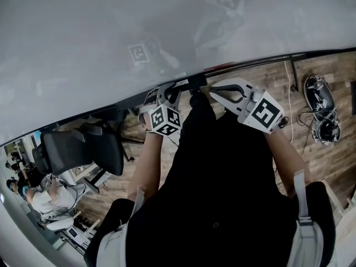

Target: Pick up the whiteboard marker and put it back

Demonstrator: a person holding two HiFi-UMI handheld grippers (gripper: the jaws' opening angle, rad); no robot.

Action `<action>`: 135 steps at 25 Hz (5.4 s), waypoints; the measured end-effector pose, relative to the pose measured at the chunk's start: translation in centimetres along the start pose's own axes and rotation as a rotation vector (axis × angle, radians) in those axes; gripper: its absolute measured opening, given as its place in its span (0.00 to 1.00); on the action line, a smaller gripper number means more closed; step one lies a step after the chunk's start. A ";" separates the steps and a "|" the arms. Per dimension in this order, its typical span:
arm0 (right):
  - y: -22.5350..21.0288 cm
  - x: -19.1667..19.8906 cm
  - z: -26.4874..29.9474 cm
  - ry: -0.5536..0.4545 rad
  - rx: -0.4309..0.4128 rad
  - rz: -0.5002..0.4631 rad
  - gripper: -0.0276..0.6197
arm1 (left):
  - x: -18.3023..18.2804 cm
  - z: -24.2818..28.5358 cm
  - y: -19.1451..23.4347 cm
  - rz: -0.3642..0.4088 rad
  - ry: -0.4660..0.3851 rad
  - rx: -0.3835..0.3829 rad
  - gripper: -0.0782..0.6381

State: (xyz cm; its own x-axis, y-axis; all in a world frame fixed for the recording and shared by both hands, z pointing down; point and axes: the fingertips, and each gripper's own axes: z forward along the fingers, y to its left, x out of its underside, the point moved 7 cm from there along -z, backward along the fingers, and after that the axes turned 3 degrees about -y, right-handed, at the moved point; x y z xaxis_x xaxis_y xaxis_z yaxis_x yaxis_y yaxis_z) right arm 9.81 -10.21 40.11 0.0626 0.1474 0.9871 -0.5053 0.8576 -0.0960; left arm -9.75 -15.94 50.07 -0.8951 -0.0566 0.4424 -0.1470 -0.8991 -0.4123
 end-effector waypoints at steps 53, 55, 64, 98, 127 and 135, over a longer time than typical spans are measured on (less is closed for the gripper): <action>0.0 -1.4 0.1 -0.062 -0.029 -0.054 0.08 | -5.1 -8.0 1.1 -0.184 -0.300 -0.148 0.21; 0.0 -1.8 0.3 -0.069 -0.035 -0.061 0.08 | -5.3 -9.2 1.3 -0.215 -0.339 -0.164 0.21; 0.6 -3.8 1.6 -0.121 -0.071 -0.075 0.08 | -5.8 -15.3 2.6 -0.456 -0.602 -0.227 0.21; 1.1 -3.6 2.5 -0.101 -0.128 -0.062 0.08 | -3.0 -17.7 2.8 -0.804 -1.182 -0.077 0.21; 1.3 -3.2 3.5 -0.100 -0.137 -0.051 0.08 | -2.1 -17.3 2.7 -0.834 -1.177 -0.047 0.21; 1.0 -3.0 3.1 -0.092 -0.131 -0.048 0.08 | -2.5 -16.9 2.7 -0.829 -1.168 -0.038 0.21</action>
State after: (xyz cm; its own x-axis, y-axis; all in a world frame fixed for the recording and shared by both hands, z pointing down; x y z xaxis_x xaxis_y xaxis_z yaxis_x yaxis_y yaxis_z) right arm 6.43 -11.37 37.47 0.0019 0.0637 0.9980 -0.3865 0.9205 -0.0580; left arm -15.03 -10.90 34.37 0.3038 0.1346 0.9432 -0.4736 -0.8377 0.2721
